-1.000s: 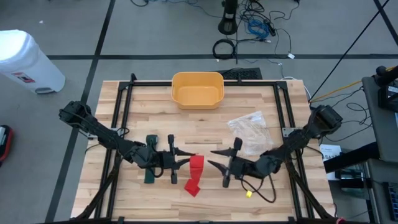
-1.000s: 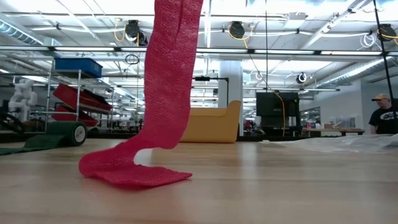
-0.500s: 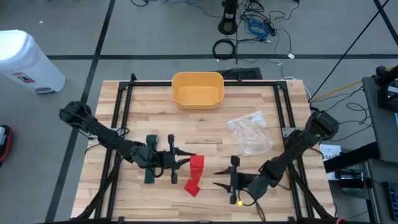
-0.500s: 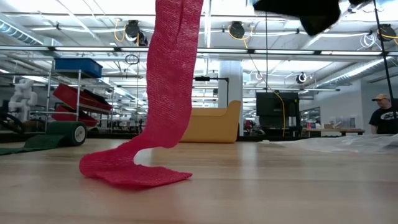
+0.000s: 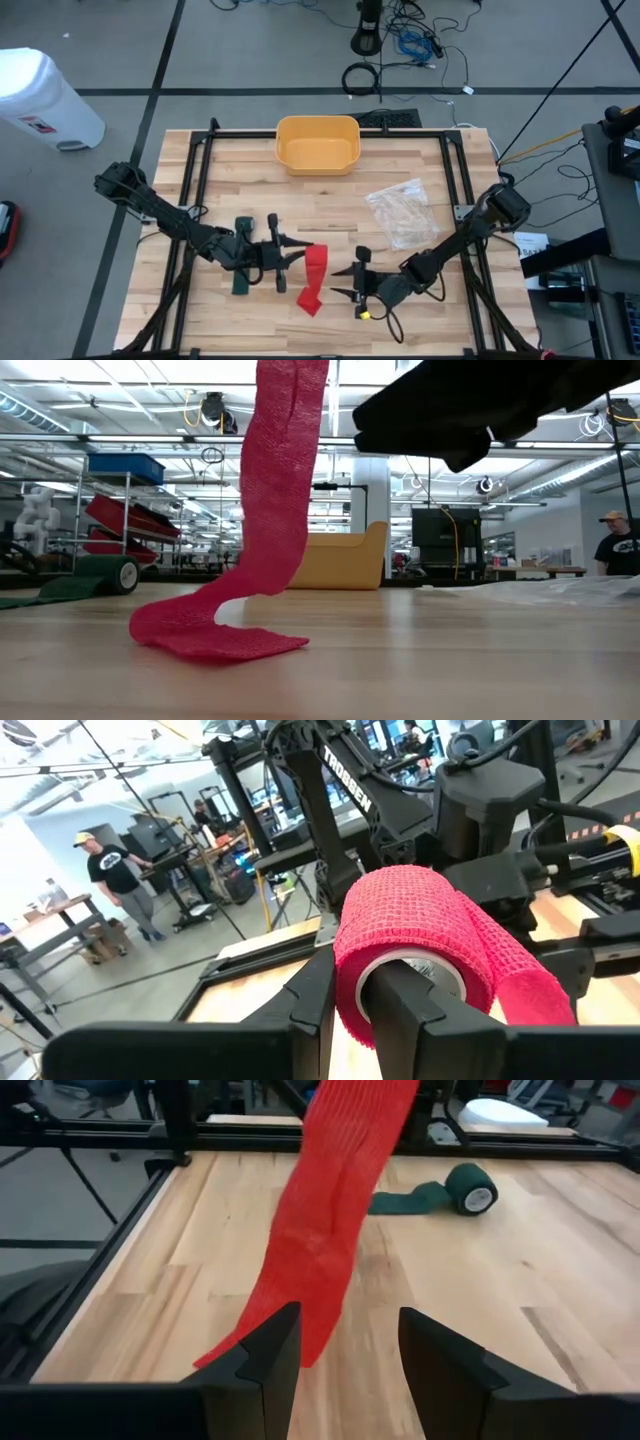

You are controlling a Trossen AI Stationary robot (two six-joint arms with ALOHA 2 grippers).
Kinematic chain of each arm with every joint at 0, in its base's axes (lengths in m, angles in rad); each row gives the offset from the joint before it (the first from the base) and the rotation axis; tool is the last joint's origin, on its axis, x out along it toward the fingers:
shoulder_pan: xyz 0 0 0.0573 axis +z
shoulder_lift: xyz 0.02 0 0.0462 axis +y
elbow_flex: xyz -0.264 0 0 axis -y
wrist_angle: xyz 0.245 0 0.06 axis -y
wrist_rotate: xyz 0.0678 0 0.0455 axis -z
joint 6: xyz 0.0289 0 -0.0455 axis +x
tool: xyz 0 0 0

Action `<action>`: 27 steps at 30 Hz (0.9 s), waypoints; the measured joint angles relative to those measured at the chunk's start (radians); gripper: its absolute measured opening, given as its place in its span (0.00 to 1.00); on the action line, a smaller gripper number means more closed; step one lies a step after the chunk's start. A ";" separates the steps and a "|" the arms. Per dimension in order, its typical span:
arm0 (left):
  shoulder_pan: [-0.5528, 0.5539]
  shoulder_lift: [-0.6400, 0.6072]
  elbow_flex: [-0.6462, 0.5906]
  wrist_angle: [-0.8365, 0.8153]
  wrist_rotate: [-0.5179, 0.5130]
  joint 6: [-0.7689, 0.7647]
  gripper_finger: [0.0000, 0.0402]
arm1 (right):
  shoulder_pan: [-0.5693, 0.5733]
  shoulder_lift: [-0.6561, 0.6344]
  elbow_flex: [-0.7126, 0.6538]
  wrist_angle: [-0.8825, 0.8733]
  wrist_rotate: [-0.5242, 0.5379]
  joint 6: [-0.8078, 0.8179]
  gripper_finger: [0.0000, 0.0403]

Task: Roll bandage
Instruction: Roll the red bandage

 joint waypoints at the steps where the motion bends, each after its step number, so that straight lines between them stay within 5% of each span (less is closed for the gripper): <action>1: 0.000 -0.001 0.000 0.000 -0.001 0.002 0.14 | 0.000 0.002 0.000 -0.001 -0.002 0.000 0.39; 18: -0.004 -0.053 0.000 0.018 -0.035 0.099 0.14 | -0.004 0.003 0.000 0.081 0.002 -0.041 0.39; 27: -0.030 -0.073 0.000 0.015 -0.059 0.123 0.14 | -0.011 0.063 0.000 0.279 -0.035 -0.148 0.39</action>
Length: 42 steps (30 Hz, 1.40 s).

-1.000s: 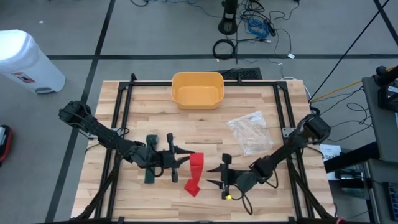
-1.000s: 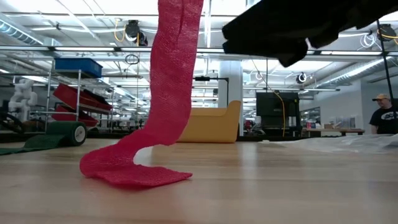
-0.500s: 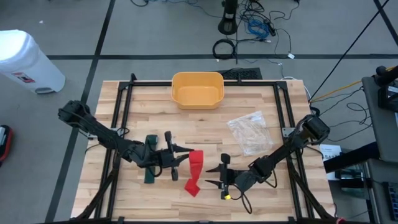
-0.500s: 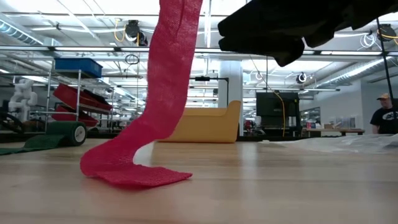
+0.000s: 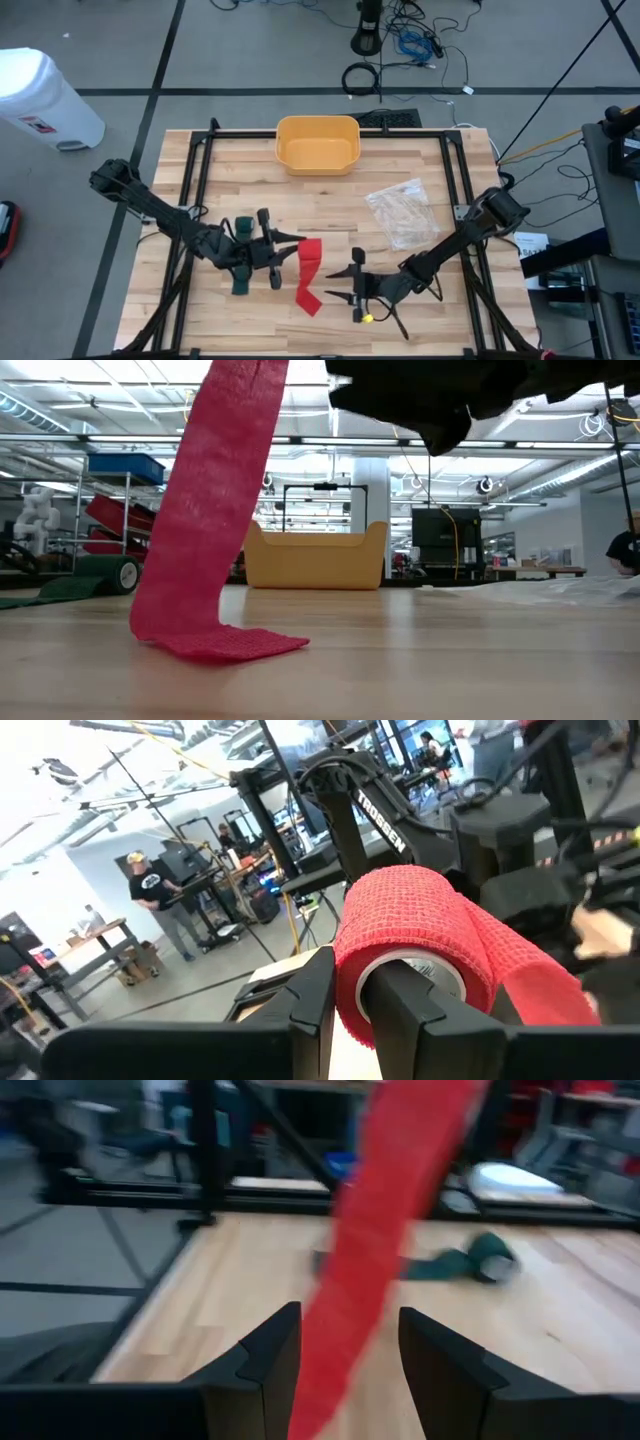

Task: Roll bandage
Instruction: Roll the red bandage

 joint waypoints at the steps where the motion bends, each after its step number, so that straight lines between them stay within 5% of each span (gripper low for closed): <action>1: -0.004 0.000 0.000 0.000 -0.012 0.007 0.14 | 0.000 0.007 0.000 0.021 -0.016 -0.021 0.39; 9: -0.014 0.000 0.000 0.001 -0.034 0.009 0.14 | 0.017 0.016 0.000 0.142 -0.034 -0.277 0.39; 18: -0.014 0.000 0.000 0.004 -0.034 0.009 0.14 | 0.077 0.016 0.083 0.150 0.159 -1.174 0.40; 30: -0.045 -0.040 0.000 0.006 -0.033 0.001 0.14 | 0.065 0.015 0.266 -0.170 0.243 -1.325 0.58; 42: -0.113 -0.097 0.000 0.000 -0.046 0.027 0.14 | 0.083 0.015 0.364 -0.202 0.250 -1.703 0.69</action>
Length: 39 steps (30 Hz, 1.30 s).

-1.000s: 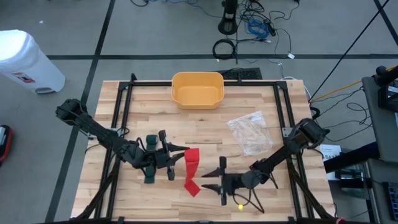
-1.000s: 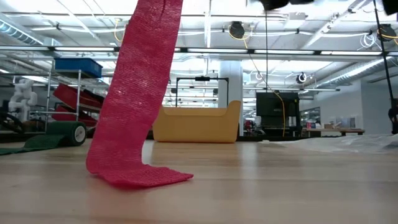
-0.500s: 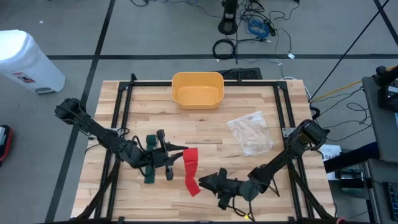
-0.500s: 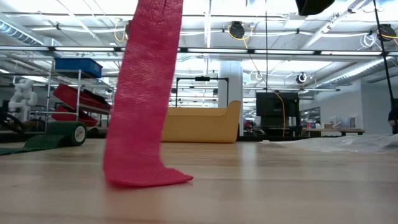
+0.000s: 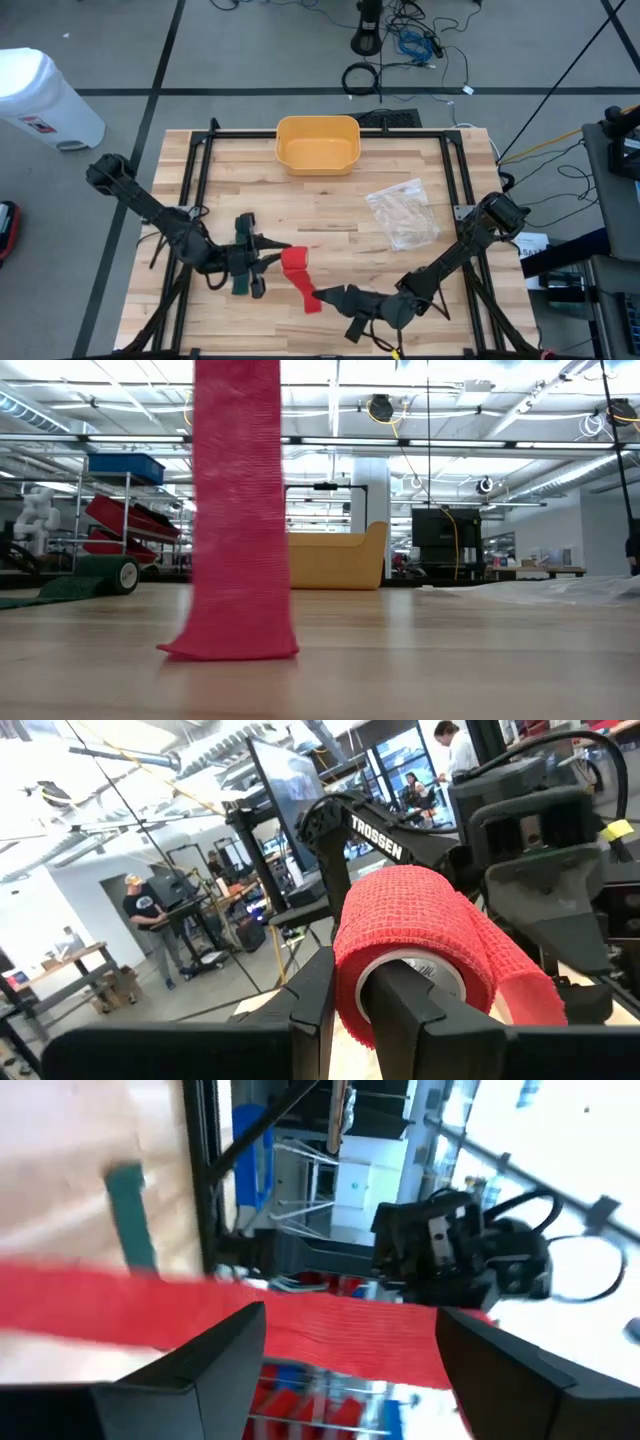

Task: Roll bandage
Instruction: Roll the red bandage

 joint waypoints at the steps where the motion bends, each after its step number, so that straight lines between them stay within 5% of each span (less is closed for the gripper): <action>1: -0.003 0.000 0.000 0.002 -0.006 0.007 0.14 | 0.000 0.000 0.009 0.000 0.002 -0.044 0.69; 14: -0.012 -0.007 0.000 0.001 -0.032 0.028 0.14 | -0.079 0.000 0.077 0.005 0.027 -0.521 0.69; 24: -0.012 -0.007 0.000 -0.003 -0.037 0.028 0.14 | -0.066 0.000 0.078 0.061 0.025 -0.625 0.69; 29: -0.012 -0.007 0.000 -0.004 -0.038 0.030 0.14 | -0.028 0.000 0.078 0.015 0.047 -0.523 0.69; 39: -0.012 -0.007 0.000 -0.003 -0.039 0.025 0.14 | -0.033 0.000 0.078 -0.119 0.101 -0.620 0.69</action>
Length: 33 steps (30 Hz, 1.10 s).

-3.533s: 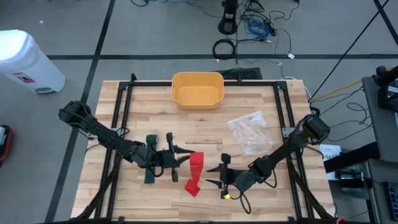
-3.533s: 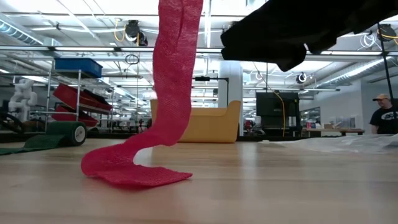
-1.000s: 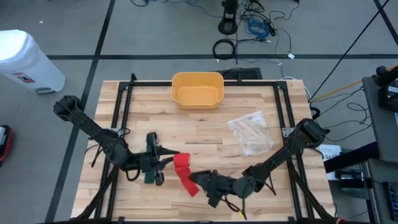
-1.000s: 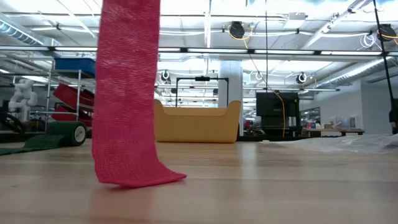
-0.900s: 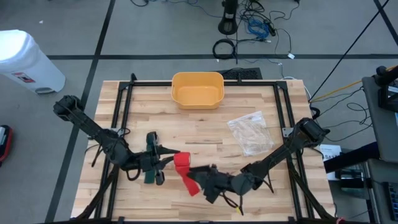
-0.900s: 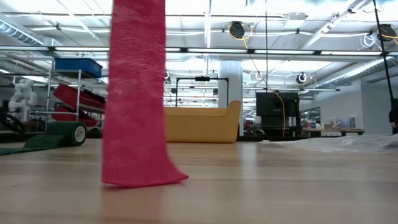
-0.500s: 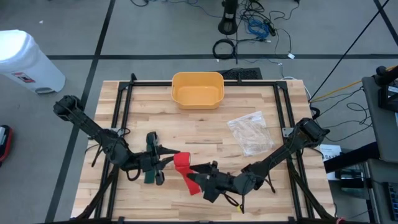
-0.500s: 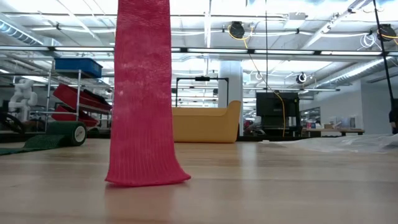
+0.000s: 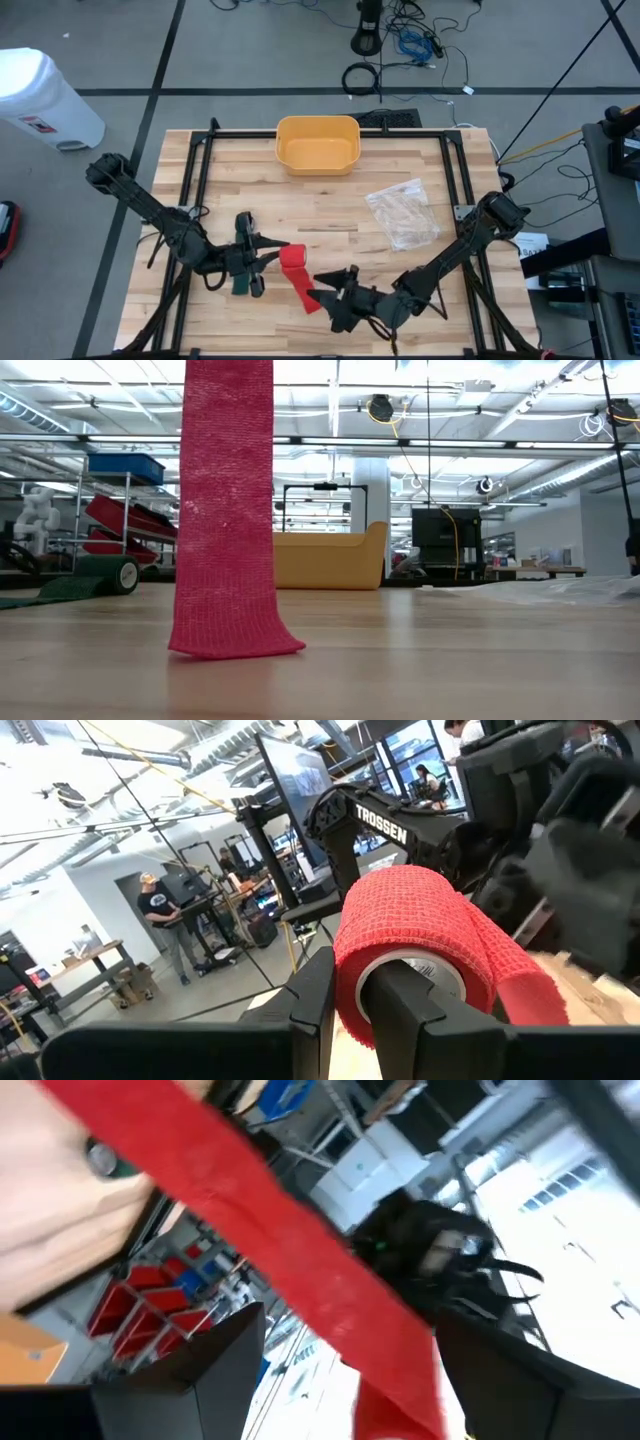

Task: Roll bandage
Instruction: Roll the red bandage

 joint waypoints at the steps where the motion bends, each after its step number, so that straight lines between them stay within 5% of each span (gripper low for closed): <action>1: 0.000 0.000 0.000 0.000 0.000 -0.001 0.14 | -0.011 0.000 0.000 -0.007 0.001 -0.009 0.69; 10: 0.000 0.000 0.000 0.000 0.000 -0.001 0.14 | -0.061 0.007 0.000 0.023 -0.009 -0.051 0.69; 18: 0.003 0.000 0.000 0.000 0.000 -0.002 0.14 | -0.052 0.007 0.000 0.089 -0.140 -0.012 0.68; 33: 0.006 0.000 0.000 0.000 0.000 -0.003 0.14 | -0.057 0.007 0.000 0.088 -0.140 0.043 0.37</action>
